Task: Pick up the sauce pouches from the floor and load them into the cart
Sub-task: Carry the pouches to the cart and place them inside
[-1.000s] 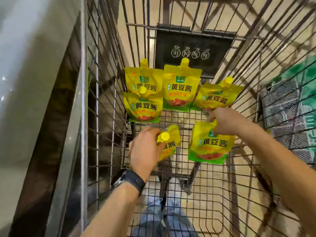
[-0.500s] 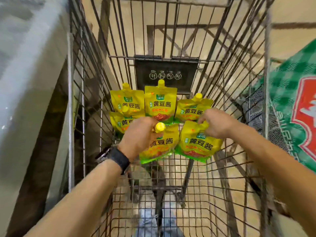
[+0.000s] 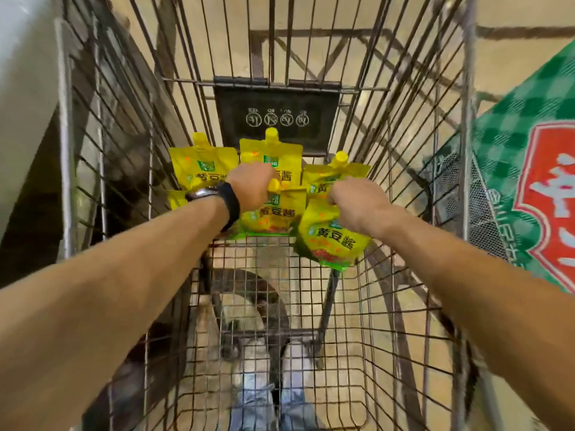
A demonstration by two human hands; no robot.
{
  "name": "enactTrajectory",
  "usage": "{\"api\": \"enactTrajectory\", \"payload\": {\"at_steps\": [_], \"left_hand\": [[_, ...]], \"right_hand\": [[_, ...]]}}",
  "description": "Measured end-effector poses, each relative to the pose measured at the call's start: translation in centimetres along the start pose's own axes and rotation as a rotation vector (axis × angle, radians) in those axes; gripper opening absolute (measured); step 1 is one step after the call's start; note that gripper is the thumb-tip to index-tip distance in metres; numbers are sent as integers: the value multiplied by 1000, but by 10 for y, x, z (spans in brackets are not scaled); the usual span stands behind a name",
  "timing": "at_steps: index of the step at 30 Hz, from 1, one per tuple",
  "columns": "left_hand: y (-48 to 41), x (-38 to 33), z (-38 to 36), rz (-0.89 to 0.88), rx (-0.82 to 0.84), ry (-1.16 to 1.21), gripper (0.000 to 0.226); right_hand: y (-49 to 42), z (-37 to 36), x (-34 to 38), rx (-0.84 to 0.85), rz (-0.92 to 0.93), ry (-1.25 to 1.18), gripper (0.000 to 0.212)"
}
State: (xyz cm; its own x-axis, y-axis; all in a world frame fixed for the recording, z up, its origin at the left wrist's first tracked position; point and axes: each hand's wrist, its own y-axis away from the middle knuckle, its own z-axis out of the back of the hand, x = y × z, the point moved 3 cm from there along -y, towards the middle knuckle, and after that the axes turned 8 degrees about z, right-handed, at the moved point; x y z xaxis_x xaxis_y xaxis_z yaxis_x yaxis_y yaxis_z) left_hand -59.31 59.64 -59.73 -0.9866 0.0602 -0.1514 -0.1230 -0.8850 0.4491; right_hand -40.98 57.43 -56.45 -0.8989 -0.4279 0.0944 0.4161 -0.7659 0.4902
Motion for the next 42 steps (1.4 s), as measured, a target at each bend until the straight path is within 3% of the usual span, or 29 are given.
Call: {"api": "enactTrajectory", "payload": {"at_steps": [4,7,15,19,21,23,25,27,29,32,35,40,42], "left_hand": [[-9,7,0,5,61,41,23],[-10,17,-9,50,-8,58,28],[-5,42,-9,35,43,64,31],[6,38,-9,44,9,-2,38],[9,35,-7,34,32,-113,44],[10,37,-2,53,61,-230,48],[10,45,6,62,59,-341,42],[11,56,16,77,61,-421,33],[14,70,27,114,105,-449,29],[19,85,34,94,144,-478,27],[14,87,39,51,147,-536,22],[6,82,43,58,153,-568,25],[8,83,42,48,155,-536,26]], "right_hand": [[-23,7,3,0,23,112,27],[-35,4,-10,-62,-34,82,30],[-36,0,-29,-270,-51,18,31],[-45,-9,-29,-129,-45,-143,40],[-50,-3,-34,-60,-55,-317,55],[-55,7,-41,-47,-70,-539,56],[-60,10,-51,-159,-117,-637,40],[-64,9,-59,-335,-198,-578,35],[-68,4,-62,-480,-269,-450,38],[-77,4,-58,-540,-262,-331,43],[-87,10,-51,-368,-95,-292,19],[-102,23,-57,34,70,-498,16],[-112,28,-62,23,79,-445,15]]}}
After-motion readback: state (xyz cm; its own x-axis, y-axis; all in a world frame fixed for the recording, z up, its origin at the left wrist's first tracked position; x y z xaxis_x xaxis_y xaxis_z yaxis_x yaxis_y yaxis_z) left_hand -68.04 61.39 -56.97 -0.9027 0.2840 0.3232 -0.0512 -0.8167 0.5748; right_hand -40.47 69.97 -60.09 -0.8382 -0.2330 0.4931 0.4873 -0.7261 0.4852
